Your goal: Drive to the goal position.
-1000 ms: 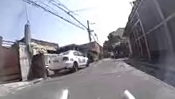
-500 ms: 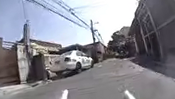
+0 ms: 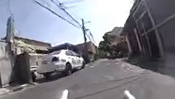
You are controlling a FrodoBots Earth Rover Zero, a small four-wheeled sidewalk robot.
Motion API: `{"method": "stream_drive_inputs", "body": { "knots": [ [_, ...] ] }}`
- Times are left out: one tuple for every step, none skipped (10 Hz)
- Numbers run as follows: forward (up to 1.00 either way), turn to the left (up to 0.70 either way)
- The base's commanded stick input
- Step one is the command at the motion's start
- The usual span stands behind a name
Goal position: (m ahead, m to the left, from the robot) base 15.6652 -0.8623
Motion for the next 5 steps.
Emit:
{"method": "stream_drive_inputs", "body": {
  "knots": [
    [1.0, 0.0],
    [1.0, 0.0],
    [1.0, 0.0],
    [1.0, 0.0],
    [1.0, 0.0]
  ]
}}
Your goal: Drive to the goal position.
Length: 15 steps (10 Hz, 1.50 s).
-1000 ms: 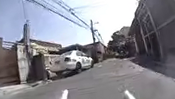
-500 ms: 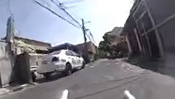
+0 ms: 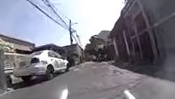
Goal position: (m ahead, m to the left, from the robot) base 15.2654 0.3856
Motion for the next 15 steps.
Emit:
{"method": "stream_drive_inputs", "body": {
  "knots": [
    [1.0, -0.02],
    [1.0, -0.39],
    [1.0, -0.4],
    [1.0, -0.4],
    [1.0, -0.38],
    [1.0, -0.32],
    [1.0, -0.23],
    [1.0, -0.12],
    [1.0, -0.01],
    [1.0, 0.0],
    [1.0, 0.0],
    [1.0, -0.05],
    [1.0, -0.39],
    [1.0, -0.4],
    [1.0, -0.4]
  ]
}}
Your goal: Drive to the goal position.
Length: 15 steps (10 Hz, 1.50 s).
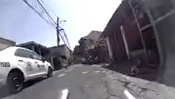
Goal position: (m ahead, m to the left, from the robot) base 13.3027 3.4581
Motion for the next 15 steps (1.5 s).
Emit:
{"method": "stream_drive_inputs", "body": {
  "knots": [
    [1.0, -0.34],
    [1.0, -0.05],
    [1.0, 0.0],
    [1.0, 0.0],
    [1.0, 0.0],
    [1.0, 0.0],
    [1.0, 0.0],
    [1.0, 0.0],
    [1.0, 0.0],
    [1.0, 0.0],
    [1.0, 0.0],
    [1.0, 0.0],
    [1.0, 0.0],
    [1.0, 0.0],
    [1.0, 0.0]
  ]
}}
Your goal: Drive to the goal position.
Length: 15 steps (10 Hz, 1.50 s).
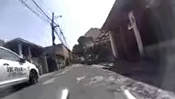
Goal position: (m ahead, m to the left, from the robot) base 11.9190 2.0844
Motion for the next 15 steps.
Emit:
{"method": "stream_drive_inputs", "body": {
  "knots": [
    [1.0, 0.0],
    [1.0, 0.0],
    [1.0, 0.0],
    [1.0, 0.0],
    [1.0, 0.0],
    [1.0, -0.04],
    [1.0, -0.22],
    [1.0, -0.4],
    [1.0, -0.4],
    [1.0, -0.31],
    [1.0, -0.21],
    [1.0, -0.08],
    [1.0, 0.0],
    [1.0, 0.0],
    [1.0, 0.0]
  ]
}}
